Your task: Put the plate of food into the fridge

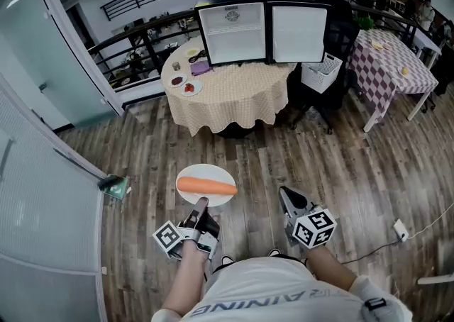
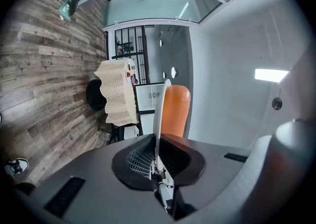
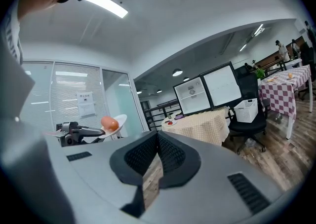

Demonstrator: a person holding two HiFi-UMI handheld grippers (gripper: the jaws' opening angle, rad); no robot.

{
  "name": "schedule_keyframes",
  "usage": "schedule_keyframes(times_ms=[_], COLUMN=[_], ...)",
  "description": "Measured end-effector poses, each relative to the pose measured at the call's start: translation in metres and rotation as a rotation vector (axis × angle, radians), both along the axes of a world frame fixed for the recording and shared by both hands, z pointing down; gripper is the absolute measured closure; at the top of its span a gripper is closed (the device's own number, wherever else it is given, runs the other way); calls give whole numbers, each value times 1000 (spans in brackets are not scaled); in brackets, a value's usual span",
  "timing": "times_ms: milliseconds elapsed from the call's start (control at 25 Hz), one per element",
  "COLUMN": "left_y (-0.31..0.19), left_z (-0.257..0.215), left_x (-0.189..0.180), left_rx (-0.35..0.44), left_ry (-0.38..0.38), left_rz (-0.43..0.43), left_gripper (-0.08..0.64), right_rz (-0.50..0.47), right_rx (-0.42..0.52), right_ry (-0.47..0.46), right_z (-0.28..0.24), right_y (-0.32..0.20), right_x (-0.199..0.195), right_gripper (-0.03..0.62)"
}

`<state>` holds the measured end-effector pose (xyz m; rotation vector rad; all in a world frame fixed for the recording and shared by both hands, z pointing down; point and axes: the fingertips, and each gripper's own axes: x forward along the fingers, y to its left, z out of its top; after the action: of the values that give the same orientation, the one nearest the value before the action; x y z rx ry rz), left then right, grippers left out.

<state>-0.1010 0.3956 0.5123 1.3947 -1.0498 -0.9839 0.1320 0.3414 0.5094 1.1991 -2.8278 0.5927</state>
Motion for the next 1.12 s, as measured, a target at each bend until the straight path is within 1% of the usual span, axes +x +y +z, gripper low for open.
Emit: schedule_keyframes(times_ms=[200,360,520,680,840,1000,1120], left_y=[-9,-22,-33,-62,-103,-148,-178], left_z=[0,-2,0,4,6,6,4], left_x=[20,33,41,45,44,31,20], left_rx=[0,2,1,-9,-10,5,22], left_ry=[4,10,12,17,33,28,25], left_rz=[-9,-15,-10,16,50,81,97], left_gripper=[534,534,535,535,534,534,534], right_rz=[-24,-2,8,25,80,110,115], right_rx=[1,-27,-39,-42,-46,-41,-41], right_ry=[-18,-35,-55,-53,-41,-32,-15], right_z=[2,14,24,29,33,31,29], right_y=[-9,-23,-28,-44,-79,-116,-143], right_x=[23,45,55,59,66,54,38], right_gripper=[570,570,570,569,570,571,569])
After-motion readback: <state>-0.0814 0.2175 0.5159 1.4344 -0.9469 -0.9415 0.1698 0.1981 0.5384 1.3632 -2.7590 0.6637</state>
